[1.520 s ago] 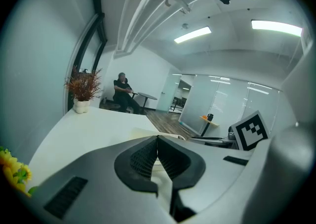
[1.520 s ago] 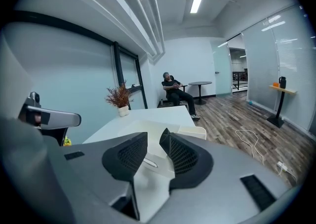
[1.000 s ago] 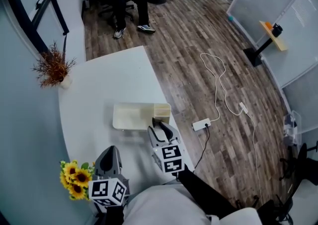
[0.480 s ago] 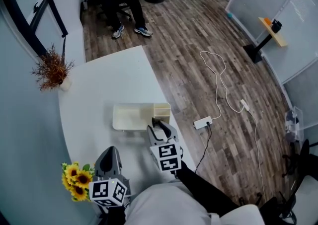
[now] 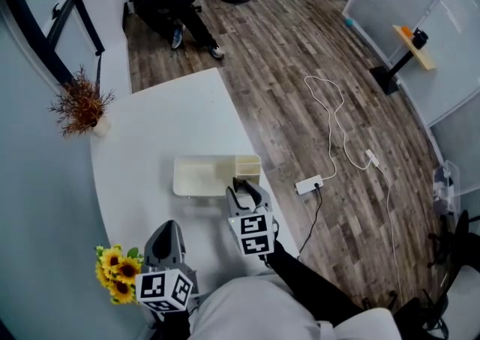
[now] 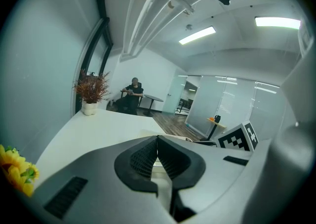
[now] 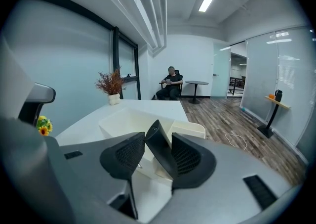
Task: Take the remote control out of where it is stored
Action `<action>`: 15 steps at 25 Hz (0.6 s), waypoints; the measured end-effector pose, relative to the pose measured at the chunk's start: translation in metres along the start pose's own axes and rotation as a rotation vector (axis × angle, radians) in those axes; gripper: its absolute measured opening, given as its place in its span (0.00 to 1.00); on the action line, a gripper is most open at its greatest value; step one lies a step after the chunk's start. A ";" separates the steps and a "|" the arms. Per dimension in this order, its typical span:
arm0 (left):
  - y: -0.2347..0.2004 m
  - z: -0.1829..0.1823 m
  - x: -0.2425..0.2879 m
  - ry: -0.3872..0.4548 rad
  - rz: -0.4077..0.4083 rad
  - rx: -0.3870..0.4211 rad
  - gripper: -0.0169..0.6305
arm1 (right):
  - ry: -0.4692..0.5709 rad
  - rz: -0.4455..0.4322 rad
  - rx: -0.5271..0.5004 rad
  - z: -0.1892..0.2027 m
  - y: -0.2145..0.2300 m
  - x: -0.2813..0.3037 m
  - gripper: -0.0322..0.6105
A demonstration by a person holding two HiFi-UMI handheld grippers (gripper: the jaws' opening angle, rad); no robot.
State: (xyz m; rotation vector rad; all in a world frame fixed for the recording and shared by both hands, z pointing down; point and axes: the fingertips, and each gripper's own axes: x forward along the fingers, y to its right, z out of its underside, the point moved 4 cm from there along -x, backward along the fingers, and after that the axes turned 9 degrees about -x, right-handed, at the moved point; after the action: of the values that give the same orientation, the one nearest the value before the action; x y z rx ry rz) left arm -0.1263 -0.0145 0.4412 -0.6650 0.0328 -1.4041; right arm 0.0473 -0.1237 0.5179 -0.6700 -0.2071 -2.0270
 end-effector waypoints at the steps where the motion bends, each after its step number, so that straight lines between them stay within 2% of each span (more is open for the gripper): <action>1: 0.000 0.000 0.000 0.000 0.001 0.002 0.04 | -0.003 0.002 -0.001 0.001 0.000 0.001 0.29; 15: -0.004 -0.001 0.002 0.002 -0.003 0.000 0.04 | -0.007 0.041 0.002 0.003 0.003 0.003 0.28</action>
State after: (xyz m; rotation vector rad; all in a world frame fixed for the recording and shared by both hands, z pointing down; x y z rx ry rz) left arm -0.1300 -0.0166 0.4427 -0.6638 0.0334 -1.4076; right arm 0.0496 -0.1264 0.5215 -0.6745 -0.1982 -1.9848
